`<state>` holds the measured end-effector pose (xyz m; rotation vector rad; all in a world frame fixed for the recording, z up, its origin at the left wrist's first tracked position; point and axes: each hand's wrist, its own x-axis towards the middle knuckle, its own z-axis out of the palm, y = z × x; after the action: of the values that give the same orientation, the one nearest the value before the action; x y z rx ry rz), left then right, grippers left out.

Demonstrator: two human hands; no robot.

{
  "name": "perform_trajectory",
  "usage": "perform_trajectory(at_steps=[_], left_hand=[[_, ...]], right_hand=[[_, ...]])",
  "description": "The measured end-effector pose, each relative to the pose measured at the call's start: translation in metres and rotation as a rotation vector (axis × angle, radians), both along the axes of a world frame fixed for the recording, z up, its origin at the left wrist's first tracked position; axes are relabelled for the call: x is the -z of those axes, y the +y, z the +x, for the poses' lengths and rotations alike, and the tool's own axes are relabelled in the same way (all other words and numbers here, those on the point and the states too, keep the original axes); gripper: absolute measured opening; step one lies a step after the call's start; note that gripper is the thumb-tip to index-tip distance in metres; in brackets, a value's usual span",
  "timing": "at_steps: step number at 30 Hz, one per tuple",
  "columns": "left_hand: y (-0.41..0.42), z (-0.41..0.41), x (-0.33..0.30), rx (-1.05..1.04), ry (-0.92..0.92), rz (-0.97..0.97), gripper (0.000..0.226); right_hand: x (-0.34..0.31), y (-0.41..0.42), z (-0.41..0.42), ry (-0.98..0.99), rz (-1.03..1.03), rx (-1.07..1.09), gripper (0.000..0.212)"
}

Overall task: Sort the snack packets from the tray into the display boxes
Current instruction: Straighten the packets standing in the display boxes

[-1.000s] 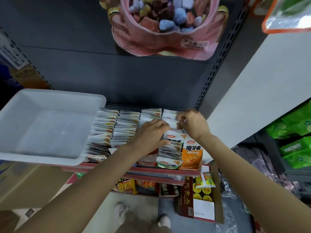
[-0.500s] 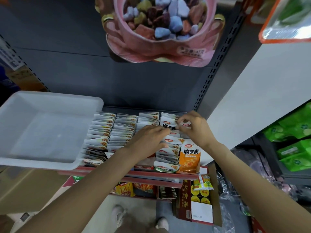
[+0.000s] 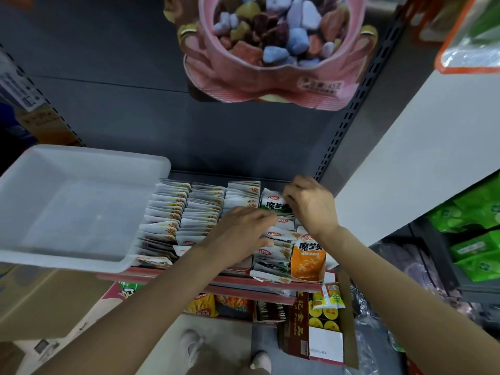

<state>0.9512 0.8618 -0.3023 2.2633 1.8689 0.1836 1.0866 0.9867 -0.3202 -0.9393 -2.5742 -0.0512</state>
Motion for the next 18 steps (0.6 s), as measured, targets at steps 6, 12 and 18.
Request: perform_trajectory(at_steps=[6,12,18], left_hand=[[0.006,-0.001,0.001,-0.016,-0.008,0.008,0.036],[0.006,0.0,0.001,-0.005,0.002,-0.032,0.034],[0.002,-0.004,0.005,0.0,0.022,-0.014,0.037]], right_hand=[[0.002,-0.006,0.01,0.038,0.063,-0.083,0.013],[-0.001,0.006,0.005,-0.132,-0.311,-0.008,0.005],[-0.012,0.003,0.009,0.115,-0.305,-0.096,0.016]])
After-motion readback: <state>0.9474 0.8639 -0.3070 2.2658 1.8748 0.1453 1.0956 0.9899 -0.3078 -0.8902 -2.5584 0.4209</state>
